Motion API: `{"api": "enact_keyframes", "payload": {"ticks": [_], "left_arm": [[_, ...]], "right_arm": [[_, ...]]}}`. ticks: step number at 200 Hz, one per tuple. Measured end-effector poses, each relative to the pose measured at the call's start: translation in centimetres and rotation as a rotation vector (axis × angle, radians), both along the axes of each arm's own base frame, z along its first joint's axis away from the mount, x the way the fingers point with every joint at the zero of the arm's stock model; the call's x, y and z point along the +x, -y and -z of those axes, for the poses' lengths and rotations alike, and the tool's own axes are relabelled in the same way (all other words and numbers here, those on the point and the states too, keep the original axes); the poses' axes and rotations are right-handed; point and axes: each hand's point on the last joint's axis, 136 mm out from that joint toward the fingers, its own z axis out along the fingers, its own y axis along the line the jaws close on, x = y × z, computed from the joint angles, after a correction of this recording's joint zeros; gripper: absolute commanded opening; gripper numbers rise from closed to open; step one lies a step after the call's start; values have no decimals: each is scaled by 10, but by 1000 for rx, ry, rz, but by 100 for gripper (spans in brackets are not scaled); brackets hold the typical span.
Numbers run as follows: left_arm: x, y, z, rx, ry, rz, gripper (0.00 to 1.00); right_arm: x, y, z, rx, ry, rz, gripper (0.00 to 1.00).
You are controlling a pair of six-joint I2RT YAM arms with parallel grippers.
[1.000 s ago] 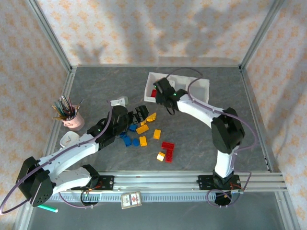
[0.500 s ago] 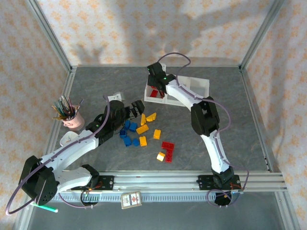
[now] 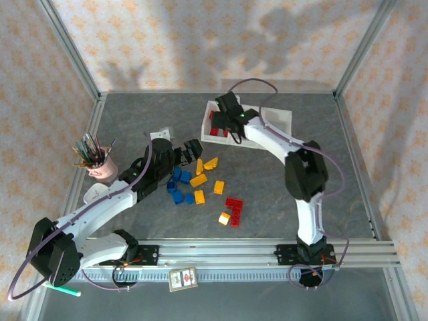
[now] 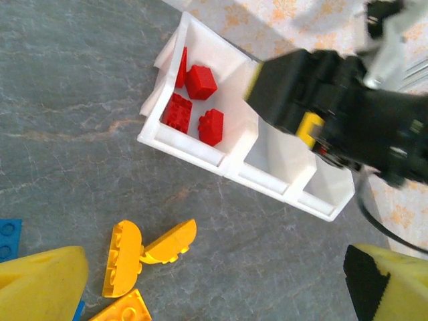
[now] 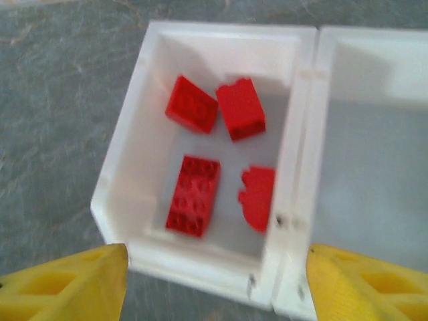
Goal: Sort the legos into containers by color
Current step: Place the lego in the container, then pick up the lego from the bottom-center of the table.
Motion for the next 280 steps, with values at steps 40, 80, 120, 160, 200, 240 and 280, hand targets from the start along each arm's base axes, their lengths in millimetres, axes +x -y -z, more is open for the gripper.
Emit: {"api": "enact_keyframes", "payload": {"ticks": [40,80,120,160,200,240,280], "left_arm": [[-13,3,1,-34,-10,21,99],[-36,17,13,-61,-42,59,99],[-56,22,32,-80,-84,56,99],[-65,16,48,-95,-115,22,99],[-66,17,48,-108,-122,16,99],[-65,16,48,-109,-120,4,99],[-65,15,48,-107,-119,0,99]], "right_arm": [[-64,24,-5,-6,-31,-34,74],[-126,39,29,-69,-120,-89,75],[-183,49,64,-111,-218,-152,76],[-225,46,80,-119,-273,-239,76],[-247,40,90,-123,-308,-273,82],[-257,33,95,-91,-341,-222,89],[-270,29,115,-77,-420,-109,90]]}}
